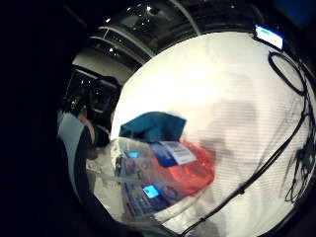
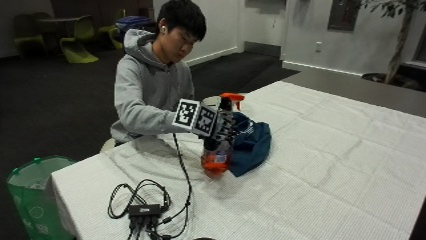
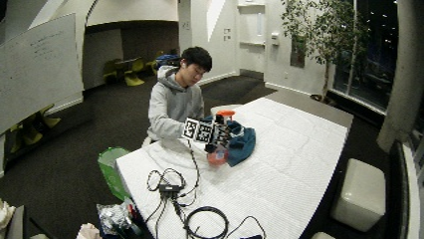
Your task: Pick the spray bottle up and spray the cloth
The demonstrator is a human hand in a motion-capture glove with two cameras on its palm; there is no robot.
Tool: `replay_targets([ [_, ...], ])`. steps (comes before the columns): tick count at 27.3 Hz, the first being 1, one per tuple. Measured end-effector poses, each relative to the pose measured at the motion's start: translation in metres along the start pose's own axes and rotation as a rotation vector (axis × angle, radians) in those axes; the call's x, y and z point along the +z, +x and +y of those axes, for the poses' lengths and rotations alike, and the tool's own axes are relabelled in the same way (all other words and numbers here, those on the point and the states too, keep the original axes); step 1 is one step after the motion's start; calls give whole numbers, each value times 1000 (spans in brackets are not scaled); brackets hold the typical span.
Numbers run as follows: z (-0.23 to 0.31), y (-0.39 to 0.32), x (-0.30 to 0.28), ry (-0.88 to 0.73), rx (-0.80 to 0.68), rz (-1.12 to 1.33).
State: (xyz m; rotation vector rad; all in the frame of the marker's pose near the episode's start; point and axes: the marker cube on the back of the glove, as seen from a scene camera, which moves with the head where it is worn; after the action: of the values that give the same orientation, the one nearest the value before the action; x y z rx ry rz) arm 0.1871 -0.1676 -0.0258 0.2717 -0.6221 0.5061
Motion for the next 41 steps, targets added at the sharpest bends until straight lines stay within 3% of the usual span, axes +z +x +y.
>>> replay_targets([
  [14, 14, -109, 20, -365, -154, 641],
  [20, 21, -151, 26, -436, -176, 855],
  [32, 51, -105, 97, -566, -159, 1054],
  [38, 50, -108, 76, -634, -355, 1158],
  [41, 50, -127, 69, -584, -327, 1156],
])
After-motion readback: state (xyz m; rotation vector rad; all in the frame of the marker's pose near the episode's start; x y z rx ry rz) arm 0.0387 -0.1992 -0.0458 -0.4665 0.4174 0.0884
